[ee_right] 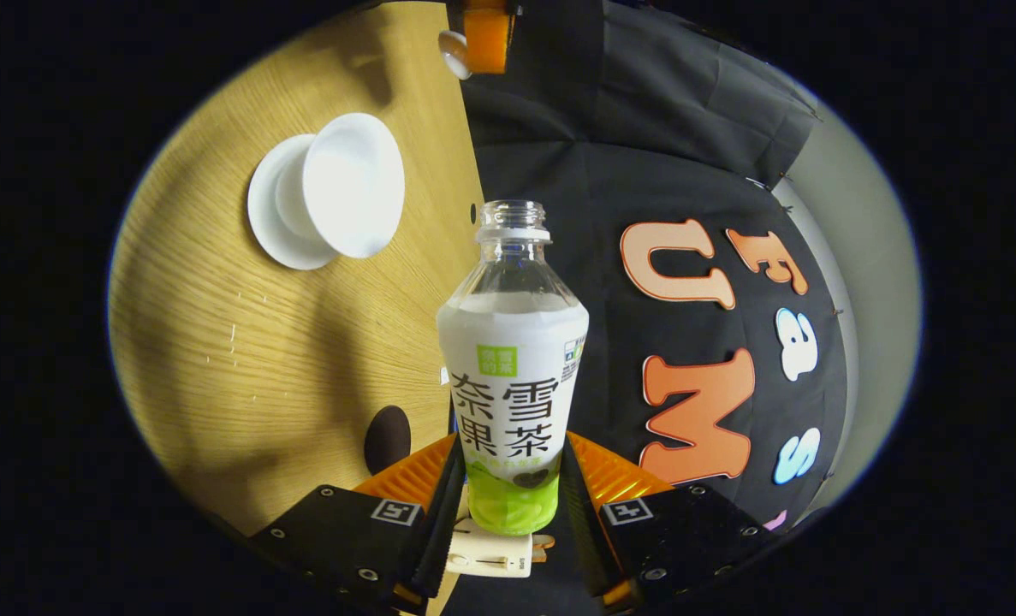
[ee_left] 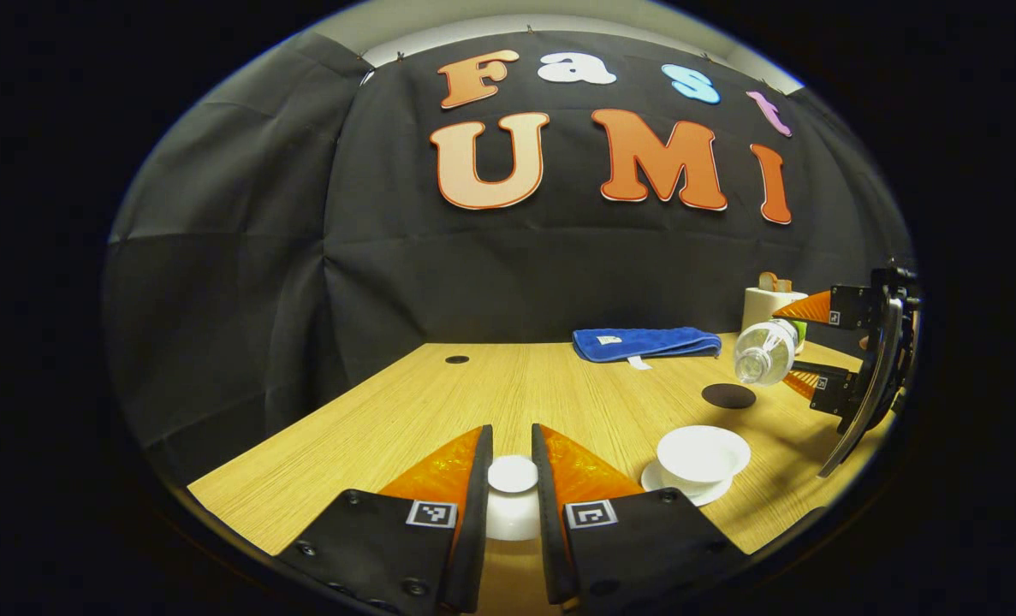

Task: Open the teacup lid with one hand, grasp the water bottle and pour water into the teacup with the other hand; after pouring, place the water bottle on the coaster and then close the teacup lid.

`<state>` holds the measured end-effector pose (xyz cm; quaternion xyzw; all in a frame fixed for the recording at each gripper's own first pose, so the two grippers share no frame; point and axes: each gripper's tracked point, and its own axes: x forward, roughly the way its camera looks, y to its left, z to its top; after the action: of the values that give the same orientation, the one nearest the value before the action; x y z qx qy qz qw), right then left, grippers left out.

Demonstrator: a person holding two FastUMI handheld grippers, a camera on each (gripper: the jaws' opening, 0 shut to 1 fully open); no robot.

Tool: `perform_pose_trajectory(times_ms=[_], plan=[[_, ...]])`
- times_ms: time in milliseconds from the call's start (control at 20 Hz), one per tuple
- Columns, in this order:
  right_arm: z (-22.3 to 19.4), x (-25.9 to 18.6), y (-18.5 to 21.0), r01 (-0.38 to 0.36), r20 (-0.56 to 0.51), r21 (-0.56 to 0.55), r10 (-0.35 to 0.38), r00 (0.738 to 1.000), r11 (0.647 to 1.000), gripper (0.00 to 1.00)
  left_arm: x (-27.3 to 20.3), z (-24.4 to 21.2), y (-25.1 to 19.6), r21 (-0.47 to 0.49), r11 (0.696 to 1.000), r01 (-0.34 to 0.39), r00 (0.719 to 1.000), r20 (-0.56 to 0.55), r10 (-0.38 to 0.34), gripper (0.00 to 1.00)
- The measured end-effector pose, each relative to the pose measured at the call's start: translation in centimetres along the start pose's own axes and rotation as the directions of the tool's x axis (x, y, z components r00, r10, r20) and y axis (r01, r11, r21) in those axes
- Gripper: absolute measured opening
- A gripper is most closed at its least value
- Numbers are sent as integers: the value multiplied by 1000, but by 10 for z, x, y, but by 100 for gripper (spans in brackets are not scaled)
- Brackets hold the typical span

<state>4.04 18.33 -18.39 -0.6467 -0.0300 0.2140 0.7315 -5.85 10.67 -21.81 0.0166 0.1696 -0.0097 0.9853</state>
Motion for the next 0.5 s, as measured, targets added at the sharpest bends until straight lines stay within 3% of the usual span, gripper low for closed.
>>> perform_pose_trajectory(times_ms=[500], plan=[[7,-2,-3,68,28,-142,-64,998,988,63,-7,1,17,8,1000,-19,1000,10,19,29]])
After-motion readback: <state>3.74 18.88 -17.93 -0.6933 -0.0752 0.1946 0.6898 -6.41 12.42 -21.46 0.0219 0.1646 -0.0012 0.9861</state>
